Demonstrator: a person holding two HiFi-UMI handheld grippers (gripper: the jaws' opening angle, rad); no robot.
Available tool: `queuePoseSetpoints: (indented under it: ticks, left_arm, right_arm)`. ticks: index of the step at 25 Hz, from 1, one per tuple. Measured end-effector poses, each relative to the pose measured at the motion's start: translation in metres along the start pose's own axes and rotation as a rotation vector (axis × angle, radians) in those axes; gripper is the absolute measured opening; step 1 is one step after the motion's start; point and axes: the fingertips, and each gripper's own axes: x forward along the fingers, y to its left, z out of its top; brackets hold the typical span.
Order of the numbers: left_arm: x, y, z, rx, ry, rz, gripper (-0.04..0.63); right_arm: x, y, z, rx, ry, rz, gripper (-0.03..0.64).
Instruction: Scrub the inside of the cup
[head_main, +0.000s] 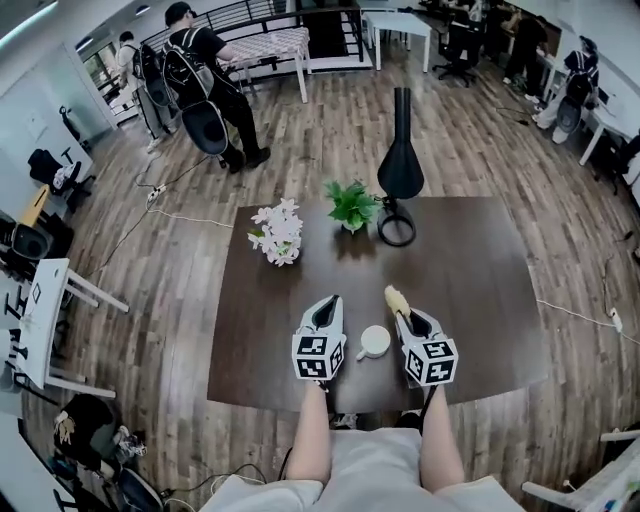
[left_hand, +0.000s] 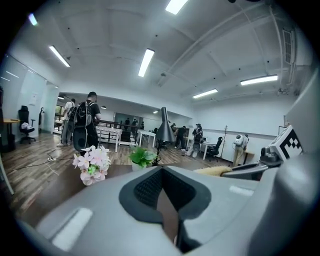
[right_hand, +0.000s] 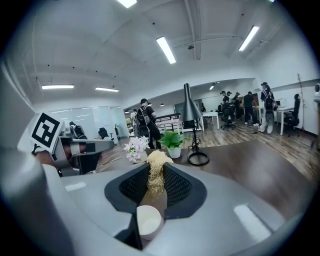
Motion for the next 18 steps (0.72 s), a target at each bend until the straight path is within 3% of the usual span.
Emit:
queuePoseSetpoints:
  ticks: [6,18]
  left_arm:
    - [-0.005,0.014,0.002,-0.020,-0.002,0.099,0.000]
    - [-0.024,0.005,-0.007,-0.063,-0.024,0.260,0.000]
  right_arm:
    - [0.026,0.013,0.022,-0.080,0.020,0.121,0.101]
    - [0.038,0.014,0.020,-0.159,0.069,0.303,0.101]
